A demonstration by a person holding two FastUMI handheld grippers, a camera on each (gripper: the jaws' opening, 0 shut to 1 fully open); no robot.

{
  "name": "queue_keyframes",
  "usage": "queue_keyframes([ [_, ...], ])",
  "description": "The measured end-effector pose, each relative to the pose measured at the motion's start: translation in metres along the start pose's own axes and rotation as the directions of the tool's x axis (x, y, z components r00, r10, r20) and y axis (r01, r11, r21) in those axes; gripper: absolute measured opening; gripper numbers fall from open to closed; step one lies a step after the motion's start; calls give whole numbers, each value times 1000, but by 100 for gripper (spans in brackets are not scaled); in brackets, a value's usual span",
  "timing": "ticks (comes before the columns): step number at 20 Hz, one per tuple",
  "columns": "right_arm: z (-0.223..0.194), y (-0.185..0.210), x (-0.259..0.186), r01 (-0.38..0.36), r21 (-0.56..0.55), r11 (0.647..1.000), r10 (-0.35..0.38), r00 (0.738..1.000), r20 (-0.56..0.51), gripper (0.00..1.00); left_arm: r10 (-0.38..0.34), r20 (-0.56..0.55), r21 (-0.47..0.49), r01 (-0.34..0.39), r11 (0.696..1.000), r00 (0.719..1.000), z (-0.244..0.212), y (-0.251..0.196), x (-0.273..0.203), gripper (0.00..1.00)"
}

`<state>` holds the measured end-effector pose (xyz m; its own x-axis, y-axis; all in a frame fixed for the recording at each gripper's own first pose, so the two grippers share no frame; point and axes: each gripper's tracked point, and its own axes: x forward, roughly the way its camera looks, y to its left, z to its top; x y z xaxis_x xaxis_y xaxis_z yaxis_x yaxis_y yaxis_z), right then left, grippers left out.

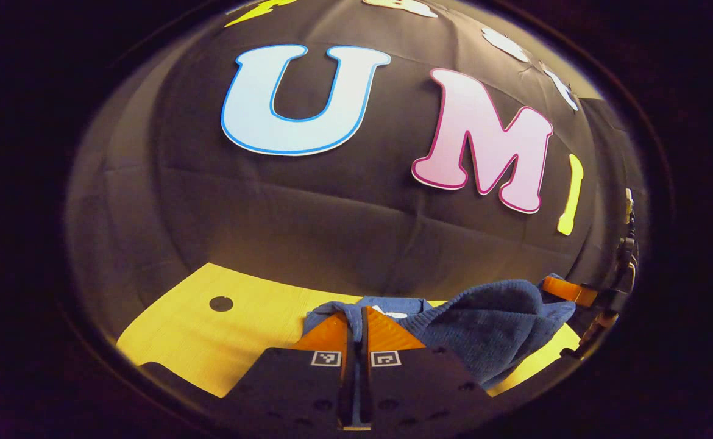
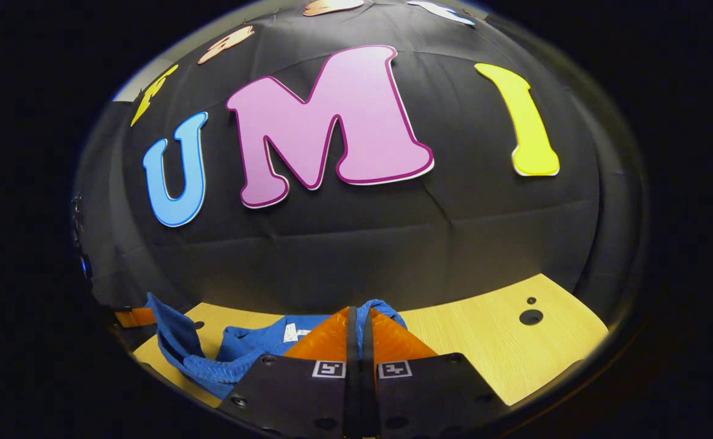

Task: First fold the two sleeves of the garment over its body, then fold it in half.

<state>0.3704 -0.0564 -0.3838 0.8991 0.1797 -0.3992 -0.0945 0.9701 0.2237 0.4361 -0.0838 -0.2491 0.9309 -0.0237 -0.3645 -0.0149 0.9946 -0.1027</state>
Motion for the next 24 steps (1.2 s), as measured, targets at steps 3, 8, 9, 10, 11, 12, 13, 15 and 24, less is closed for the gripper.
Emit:
queue_keyframes([
  [3, 0, -3, 44, 14, -55, 998, -12, 1000, 22, 4, 17, 38, 30, -18, 999, 999, 6, 5, 50, 1],
  [8, -20, -8, 98, 73, -77, 994, -74, 997, -3, 16, 88, 9, 36, -88, 995, 996, -15, 33, 114, 6],
  [9, -19, -8, 99, 73, -69, 995, -73, 997, -8, 37, 109, -22, 62, -107, 992, 994, -25, 34, 116, 18],
  [10, -22, -9, 99, 73, -70, 995, -75, 997, -16, 58, 119, -81, 89, -112, 990, 990, -41, 33, 106, 52],
  [11, -23, -10, 95, 76, -80, 994, -77, 997, -12, 79, 131, -78, 113, -122, 986, 988, -37, 29, 99, 86],
  [12, -20, -9, 90, 76, -89, 993, -76, 997, -2, 100, 130, -66, 131, -121, 984, 989, -39, 25, 102, 84],
  [13, -17, -7, 83, 75, -97, 992, -74, 997, 13, 99, 130, -41, 138, -123, 983, 991, -37, 19, 98, 84],
  [15, -8, -6, 66, 76, -106, 991, -71, 996, 53, 97, 117, 24, 132, -119, 984, 993, -26, 6, 79, 84],
  [24, 31, 23, -50, 46, -35, 998, -35, 960, 276, 97, 4, 187, 36, -11, 999, 982, 19, -26, -32, 84],
])
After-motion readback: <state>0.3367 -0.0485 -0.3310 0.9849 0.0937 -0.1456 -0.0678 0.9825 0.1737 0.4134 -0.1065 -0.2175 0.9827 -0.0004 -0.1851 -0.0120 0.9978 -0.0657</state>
